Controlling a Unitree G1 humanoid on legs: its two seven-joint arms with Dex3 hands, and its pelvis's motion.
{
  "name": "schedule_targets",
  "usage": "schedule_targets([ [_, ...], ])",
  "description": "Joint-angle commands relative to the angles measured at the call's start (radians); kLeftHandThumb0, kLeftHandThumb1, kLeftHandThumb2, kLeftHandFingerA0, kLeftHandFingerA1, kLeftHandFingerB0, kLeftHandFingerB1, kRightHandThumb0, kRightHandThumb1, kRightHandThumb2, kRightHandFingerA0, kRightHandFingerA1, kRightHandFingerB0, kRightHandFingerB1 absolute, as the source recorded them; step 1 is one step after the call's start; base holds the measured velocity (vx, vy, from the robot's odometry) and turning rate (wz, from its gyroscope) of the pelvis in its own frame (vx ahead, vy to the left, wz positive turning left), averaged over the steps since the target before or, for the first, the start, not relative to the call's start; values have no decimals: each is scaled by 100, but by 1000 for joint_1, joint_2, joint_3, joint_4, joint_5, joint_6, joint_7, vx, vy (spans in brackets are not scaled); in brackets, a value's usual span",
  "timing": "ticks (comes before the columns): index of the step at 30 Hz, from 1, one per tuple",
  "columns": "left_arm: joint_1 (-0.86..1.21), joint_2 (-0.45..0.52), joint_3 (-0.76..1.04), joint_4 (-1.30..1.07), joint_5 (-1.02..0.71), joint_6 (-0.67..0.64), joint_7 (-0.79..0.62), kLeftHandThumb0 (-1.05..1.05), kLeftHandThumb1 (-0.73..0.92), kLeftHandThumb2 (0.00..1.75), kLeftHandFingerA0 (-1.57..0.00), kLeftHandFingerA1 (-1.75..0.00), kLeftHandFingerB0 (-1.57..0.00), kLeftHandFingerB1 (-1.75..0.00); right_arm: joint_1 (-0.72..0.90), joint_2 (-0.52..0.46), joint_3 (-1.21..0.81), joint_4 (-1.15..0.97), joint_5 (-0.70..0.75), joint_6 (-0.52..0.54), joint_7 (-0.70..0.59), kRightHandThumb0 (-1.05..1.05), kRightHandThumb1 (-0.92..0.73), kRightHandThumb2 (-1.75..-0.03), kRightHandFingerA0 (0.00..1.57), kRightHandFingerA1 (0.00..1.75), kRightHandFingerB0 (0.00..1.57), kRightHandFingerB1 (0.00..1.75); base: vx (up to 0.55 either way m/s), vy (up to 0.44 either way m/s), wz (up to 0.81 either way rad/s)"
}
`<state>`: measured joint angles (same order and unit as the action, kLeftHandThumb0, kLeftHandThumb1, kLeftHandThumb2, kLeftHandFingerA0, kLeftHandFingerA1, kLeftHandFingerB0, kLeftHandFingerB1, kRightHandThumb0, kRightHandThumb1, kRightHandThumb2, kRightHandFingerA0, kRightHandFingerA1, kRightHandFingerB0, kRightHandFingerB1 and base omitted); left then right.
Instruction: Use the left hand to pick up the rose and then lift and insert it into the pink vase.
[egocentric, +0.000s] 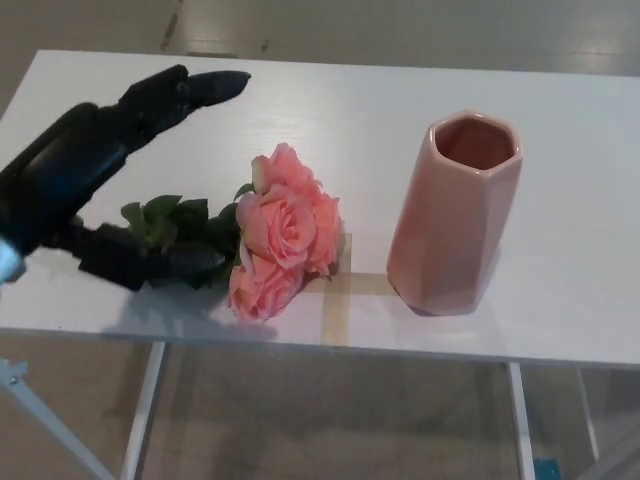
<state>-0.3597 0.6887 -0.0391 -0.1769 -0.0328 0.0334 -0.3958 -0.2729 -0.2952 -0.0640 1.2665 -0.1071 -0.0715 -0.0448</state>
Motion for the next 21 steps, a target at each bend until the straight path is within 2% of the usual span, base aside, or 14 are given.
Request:
schedule_targets([
  [1, -83, 7, -109, 175, 308, 83, 124, -55, 43, 54, 0, -22, -8, -26, -11, -9, 0, 15, -1, 13, 11, -34, -66, -60, 63, 42, 57, 39, 0, 0, 0],
  [2, -89, 4, -132, 201, 340, 78, 140, -56, 37, 59, -3, -16, -9, -25, -11, -10, 2, 14, -4, 13, 11, -35, -66, -61, 63, 42, 56, 39, 0, 0, 0],
  [12, -143, -1, -246, 311, 450, 68, 161, -55, 37, 59, -2, -17, -9, -25, -7, -6, 2, 10, -1, 9, 19, -34, -66, -60, 63, 41, 57, 39, 0, 0, 0],
  [13, -151, -2, -255, 326, 459, 63, 166, -50, 34, 74, 0, -19, -8, -30, -9, -6, 5, 10, -4, 7, 19, -34, -66, -60, 63, 41, 57, 39, 0, 0, 0],
  [21, -195, -21, -320, 412, 512, 47, 181, -50, 34, 74, 0, -18, -8, -31, -8, -11, 13, 10, -7, 3, 23, -34, -66, -60, 62, 41, 57, 39, 0, 0, 0],
])
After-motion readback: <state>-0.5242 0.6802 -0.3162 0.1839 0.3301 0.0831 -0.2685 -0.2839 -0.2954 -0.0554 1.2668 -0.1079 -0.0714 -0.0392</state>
